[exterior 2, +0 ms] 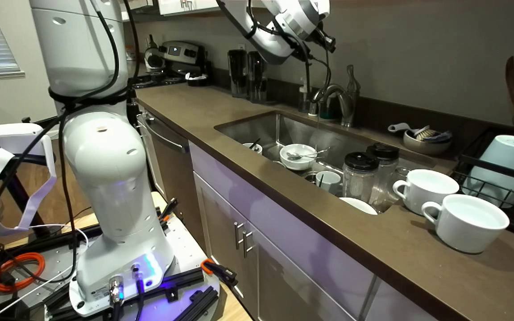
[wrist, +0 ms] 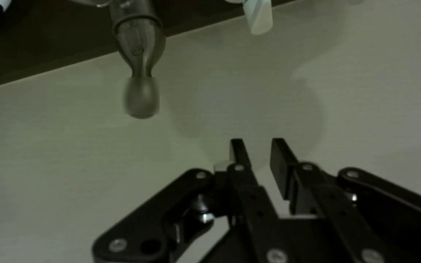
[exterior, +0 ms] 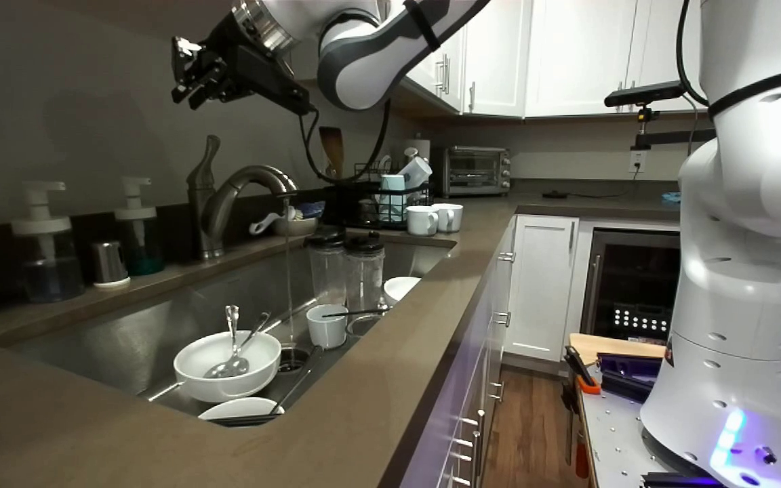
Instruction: Close the tap
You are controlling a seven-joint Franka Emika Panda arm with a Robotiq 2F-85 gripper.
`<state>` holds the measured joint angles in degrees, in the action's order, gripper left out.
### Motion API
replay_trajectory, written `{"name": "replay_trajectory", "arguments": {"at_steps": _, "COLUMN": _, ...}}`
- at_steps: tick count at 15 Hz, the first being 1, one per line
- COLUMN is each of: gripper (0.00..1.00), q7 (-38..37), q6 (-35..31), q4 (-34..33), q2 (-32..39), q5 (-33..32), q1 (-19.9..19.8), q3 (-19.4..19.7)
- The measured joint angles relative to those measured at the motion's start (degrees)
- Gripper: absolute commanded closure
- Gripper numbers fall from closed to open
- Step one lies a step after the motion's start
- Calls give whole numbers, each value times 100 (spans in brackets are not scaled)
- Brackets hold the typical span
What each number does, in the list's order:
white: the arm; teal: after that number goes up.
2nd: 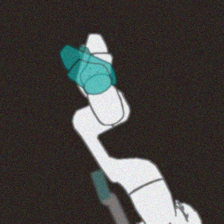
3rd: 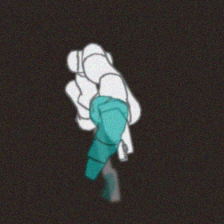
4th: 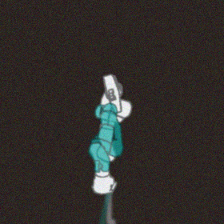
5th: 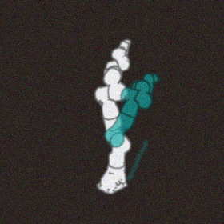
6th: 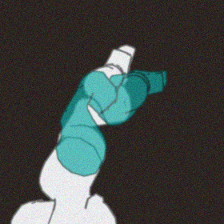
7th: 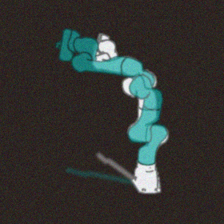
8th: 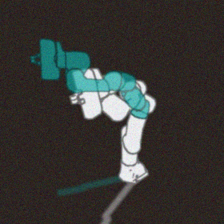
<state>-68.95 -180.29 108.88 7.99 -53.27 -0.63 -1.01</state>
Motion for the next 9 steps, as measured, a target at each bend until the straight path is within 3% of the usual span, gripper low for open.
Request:
{"name": "replay_trajectory", "arguments": {"at_steps": 2, "gripper": 92, "q7": 126, "q6": 24, "q4": -71, "q2": 0, "q5": 0, "q1": -11, "q3": 32}}
{"name": "replay_trajectory", "arguments": {"at_steps": 3, "gripper": 99, "q7": 182, "q6": 59, "q4": -91, "q2": 0, "q5": 0, "q1": -12, "q3": 53}}
{"name": "replay_trajectory", "arguments": {"at_steps": 9, "gripper": 99, "q7": 552, "q6": 469, "q4": -266, "q2": 87, "q5": 0, "q1": -16, "q3": 139}}
